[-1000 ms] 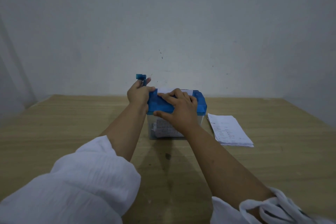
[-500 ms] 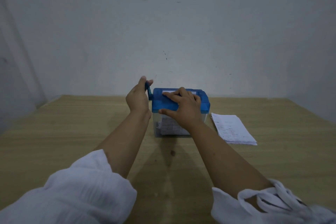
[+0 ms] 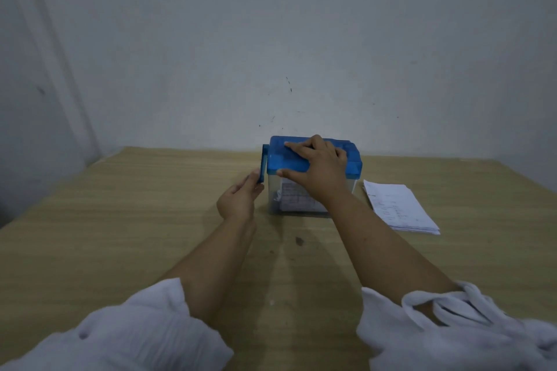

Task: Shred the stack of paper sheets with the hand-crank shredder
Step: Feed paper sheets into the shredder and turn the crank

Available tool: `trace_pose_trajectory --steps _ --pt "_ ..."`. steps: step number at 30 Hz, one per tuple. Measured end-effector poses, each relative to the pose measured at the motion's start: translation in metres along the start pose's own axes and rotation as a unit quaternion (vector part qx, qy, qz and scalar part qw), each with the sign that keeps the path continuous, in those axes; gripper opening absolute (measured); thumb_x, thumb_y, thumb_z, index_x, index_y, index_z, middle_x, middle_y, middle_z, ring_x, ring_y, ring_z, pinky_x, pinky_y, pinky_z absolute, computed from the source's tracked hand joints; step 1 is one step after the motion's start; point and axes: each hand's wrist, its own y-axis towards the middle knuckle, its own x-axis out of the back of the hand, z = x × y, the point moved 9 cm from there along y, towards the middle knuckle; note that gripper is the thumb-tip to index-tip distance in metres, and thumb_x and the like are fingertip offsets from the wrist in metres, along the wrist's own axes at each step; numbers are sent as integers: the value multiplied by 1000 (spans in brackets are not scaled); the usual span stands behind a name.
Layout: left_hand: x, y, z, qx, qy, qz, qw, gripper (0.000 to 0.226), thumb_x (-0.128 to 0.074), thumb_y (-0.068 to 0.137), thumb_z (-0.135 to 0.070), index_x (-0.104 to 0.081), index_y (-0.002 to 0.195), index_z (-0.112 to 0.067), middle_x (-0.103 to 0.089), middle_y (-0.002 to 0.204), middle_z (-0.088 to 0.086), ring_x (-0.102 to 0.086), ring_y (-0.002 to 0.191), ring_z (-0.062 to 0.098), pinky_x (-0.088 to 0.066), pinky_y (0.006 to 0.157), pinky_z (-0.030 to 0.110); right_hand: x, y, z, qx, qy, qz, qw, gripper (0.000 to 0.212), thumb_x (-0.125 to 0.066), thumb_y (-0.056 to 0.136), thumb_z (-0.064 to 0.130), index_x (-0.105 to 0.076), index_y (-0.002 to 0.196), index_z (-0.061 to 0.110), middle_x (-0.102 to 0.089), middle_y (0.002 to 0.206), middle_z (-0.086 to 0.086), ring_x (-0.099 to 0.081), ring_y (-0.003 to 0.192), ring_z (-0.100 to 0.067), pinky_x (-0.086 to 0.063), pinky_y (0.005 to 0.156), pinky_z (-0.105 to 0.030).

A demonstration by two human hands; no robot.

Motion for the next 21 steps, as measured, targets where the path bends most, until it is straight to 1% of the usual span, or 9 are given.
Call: trace_pose_trajectory --steps 4,7,11,13,15,17,18,19,21 --pt "3 20 19 74 43 15 996 37 -77 76 -18 -65 105 1 -68 90 6 -66 89 19 -50 91 32 0 -1 1 7 -5 -6 1000 59 -63 77 58 -51 131 38 -46 112 9 -41 109 -11 -15 98 -28" --pt "-2 32 23 91 41 18 995 34 -75 78 -15 -63 103 5 -66 96 10 -65 91 22 -52 85 31 0 -1 0 10 -9 -7 1000 59 -63 77 59 -51 131 39 -46 112 9 -41 109 -10 -14 96 -27" --pt "-16 43 22 104 39 20 994 11 -68 83 -7 -62 85 3 -67 99 15 -66 89 26 -55 73 29 -2 -1 -1 11 -13 -9 1000 60 -61 77 60 -49 132 39 -46 113 9 -41 109 -10 -15 96 -28" --pt "-24 49 22 116 46 40 991 10 -57 89 -5 -57 80 -1 -64 105 15 -63 84 24 -53 73 27 -3 0 -2 7 -25 -9 1000 60 -60 78 61 -48 133 39 -45 115 10 -41 110 -10 -15 98 -29" --pt "-28 56 22 126 42 25 991 12 -50 90 0 -53 79 0 -63 107 17 -61 85 26 -53 74 32 -3 2 -3 6 -33 -12 999 61 -59 78 61 -48 133 38 -45 116 9 -41 111 -10 -16 99 -30" --pt "-29 52 14 128 51 -6 990 10 -51 92 -6 -54 84 0 -62 92 18 -59 89 29 -52 66 33 -4 2 -4 5 -38 -13 999 61 -59 79 61 -47 134 38 -45 116 10 -40 111 -10 -15 98 -29" --pt "-35 42 5 128 55 -2 990 14 -54 93 -16 -56 93 -2 -60 88 16 -59 86 29 -52 60 31 -4 2 -4 5 -41 -14 999 61 -58 79 61 -47 134 38 -45 116 10 -40 111 -10 -15 98 -29" --pt "-45 33 -4 127 67 18 990 26 -55 94 -29 -56 106 -5 -60 92 16 -59 78 28 -50 48 24 -4 2 -4 5 -42 -14 999 60 -58 79 61 -47 134 38 -45 116 10 -40 111 -10 -15 97 -29" --pt "-69 13 -25 123 139 84 979 53 -50 94 -46 -45 132 -9 -55 121 22 -59 55 22 -33 23 15 -4 3 -4 6 -43 -16 999 59 -58 80 60 -47 134 38 -46 116 9 -41 110 -11 -14 96 -29"
